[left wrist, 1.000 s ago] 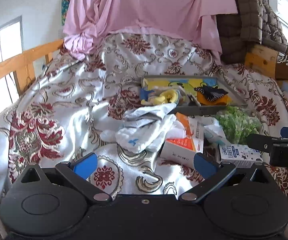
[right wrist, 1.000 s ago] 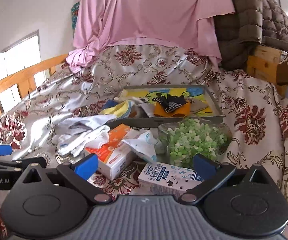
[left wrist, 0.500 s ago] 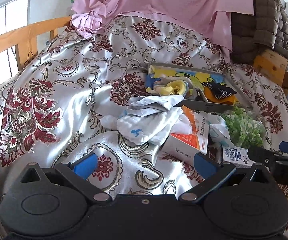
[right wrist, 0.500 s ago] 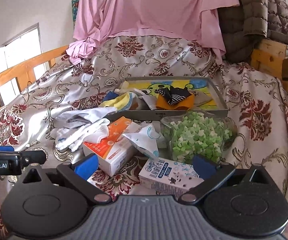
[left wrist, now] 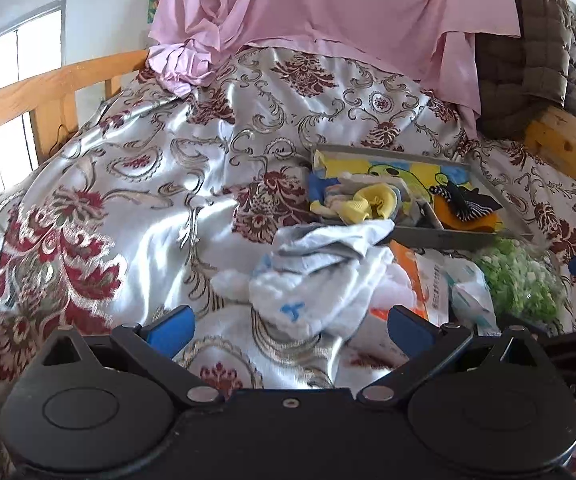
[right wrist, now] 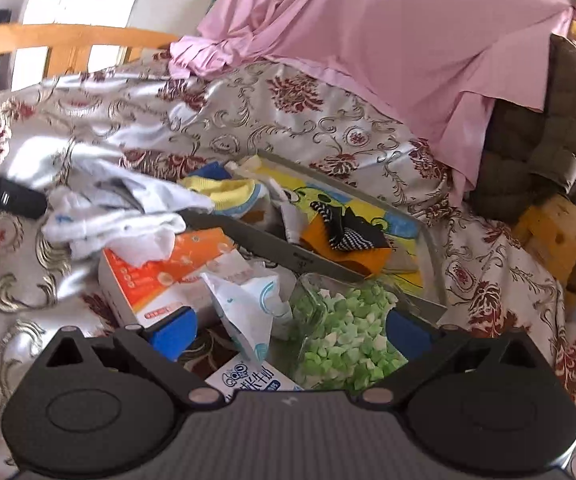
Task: Organize soft objects
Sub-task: 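Reach the right gripper toward the white gloves while the left gripper approaches the white cloth, then grasp the white cloth with the left gripper while the right gripper grasps the white-blue wipes packet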
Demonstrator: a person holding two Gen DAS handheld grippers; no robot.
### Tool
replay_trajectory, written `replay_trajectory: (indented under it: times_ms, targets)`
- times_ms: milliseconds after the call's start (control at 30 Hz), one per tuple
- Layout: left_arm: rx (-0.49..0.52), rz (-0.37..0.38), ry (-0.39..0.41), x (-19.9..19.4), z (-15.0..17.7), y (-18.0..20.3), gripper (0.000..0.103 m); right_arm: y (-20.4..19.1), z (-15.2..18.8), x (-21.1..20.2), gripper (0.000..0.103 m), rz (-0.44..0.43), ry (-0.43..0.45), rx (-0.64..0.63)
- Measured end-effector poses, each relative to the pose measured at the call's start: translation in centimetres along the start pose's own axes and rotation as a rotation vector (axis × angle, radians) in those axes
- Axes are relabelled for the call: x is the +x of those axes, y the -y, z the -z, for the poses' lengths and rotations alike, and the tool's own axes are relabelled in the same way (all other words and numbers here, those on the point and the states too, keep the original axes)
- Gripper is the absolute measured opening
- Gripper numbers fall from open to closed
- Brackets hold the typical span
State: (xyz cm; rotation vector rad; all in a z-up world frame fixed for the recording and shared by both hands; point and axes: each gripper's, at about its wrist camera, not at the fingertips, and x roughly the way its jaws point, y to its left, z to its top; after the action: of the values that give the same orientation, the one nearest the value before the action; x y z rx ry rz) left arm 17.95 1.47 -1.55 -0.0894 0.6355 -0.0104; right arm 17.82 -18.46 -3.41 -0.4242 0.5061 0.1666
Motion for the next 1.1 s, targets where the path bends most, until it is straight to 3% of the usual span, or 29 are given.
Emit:
replay_trajectory:
  times_ms: [233, 400, 733, 833, 933, 1100]
  targets:
    - [0.019, 0.015, 0.069, 2.4, -1.3, 0.1, 0.102, -0.8, 0.4, 1.0, 0.102, -0.006, -0.004, -0.06]
    - [0.028, 0.034, 0.108, 3.9, -1.7, 0.0, 0.102, -1.6, 0.4, 1.4, 0.094, 0.003, -0.012, -0.1]
    - [0.199, 0.083, 0.085, 7.1, -3.0, 1.3, 0.093, -2.1, 0.5, 2.3, 0.082, 0.022, -0.027, -0.1]
    - [0.224, 0.103, 0.07, 8.0, -3.5, 1.5, 0.087, -2.4, 0.6, 2.6, 0.077, 0.025, -0.029, -0.116]
    - [0.228, 0.121, 0.061, 8.6, -3.5, 1.4, 0.073, -2.9, 0.6, 3.1, 0.072, 0.024, -0.036, -0.135]
    - [0.261, 0.133, 0.052, 9.0, -2.9, 1.7, 0.039, -3.6, 0.6, 4.0, 0.06, 0.038, -0.05, -0.17]
